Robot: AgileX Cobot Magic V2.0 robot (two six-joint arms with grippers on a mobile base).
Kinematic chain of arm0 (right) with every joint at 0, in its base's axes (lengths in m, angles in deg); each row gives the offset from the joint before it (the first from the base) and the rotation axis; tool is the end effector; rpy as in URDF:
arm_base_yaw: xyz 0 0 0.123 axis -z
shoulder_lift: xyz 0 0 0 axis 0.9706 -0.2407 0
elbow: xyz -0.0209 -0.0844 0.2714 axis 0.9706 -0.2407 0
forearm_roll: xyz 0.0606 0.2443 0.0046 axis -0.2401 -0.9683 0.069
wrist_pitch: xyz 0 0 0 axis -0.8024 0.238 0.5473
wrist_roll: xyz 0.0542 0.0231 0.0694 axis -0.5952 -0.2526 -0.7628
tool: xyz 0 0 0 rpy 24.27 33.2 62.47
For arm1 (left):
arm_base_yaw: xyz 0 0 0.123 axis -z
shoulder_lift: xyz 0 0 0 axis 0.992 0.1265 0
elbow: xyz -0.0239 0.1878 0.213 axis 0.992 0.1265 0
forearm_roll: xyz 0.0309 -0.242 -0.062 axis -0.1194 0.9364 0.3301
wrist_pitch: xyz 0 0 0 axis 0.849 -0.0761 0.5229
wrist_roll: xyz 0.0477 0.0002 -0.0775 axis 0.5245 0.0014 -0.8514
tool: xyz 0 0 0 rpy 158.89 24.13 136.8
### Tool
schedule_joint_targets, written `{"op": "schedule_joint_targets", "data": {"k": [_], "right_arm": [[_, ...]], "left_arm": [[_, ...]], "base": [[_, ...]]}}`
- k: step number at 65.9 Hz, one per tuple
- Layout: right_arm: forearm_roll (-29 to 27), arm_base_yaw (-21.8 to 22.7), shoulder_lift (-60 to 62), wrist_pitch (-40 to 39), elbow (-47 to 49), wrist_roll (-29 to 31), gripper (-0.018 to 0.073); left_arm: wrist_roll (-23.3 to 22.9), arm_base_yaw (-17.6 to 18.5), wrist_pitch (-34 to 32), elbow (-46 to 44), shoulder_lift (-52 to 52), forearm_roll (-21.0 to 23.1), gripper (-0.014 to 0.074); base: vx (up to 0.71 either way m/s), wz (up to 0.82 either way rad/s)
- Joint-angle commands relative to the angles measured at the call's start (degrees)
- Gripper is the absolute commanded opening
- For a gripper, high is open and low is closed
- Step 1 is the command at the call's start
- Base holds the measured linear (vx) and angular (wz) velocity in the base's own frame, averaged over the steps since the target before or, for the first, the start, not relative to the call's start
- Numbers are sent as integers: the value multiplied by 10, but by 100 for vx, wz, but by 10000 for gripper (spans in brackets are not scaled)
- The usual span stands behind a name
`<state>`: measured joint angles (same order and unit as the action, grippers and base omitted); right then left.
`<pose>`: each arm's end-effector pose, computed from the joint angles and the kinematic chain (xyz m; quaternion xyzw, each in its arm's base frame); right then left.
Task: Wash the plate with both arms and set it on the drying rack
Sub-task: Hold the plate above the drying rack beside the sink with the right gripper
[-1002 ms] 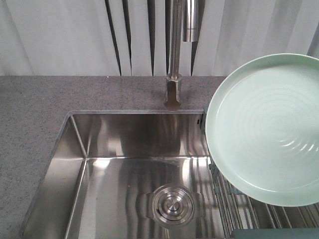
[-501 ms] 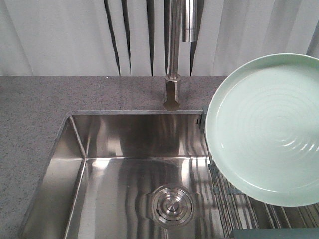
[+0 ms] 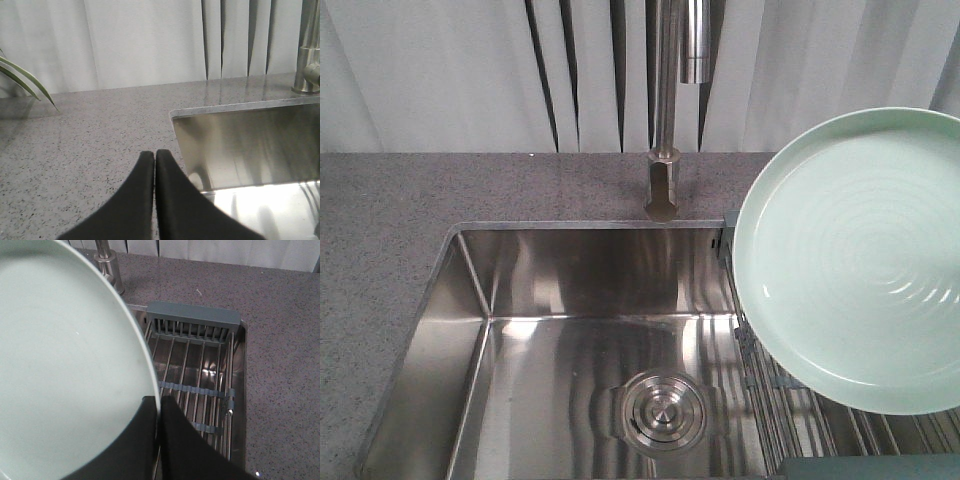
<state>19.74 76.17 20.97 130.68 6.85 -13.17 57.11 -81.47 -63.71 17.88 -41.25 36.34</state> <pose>0.1145 0.0183 0.4148 -0.0898 0.8818 0.0678 0.4581 0.0567 -0.0017 0.1947 0.0017 0.7203 -0.0172 0.6934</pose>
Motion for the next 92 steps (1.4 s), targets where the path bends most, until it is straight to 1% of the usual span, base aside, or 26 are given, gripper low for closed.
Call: {"op": "schedule_joint_targets", "data": {"k": [1,92], "right_arm": [[-7,3,2,-39,13,0,-4],[-7,3,2,-40,13,0,-4]], "left_arm": [[-2,5,-44,14,3,5,-6],[-2,5,-44,14,3,5,-6]], "base": [[0,-1],[0,0]]}}
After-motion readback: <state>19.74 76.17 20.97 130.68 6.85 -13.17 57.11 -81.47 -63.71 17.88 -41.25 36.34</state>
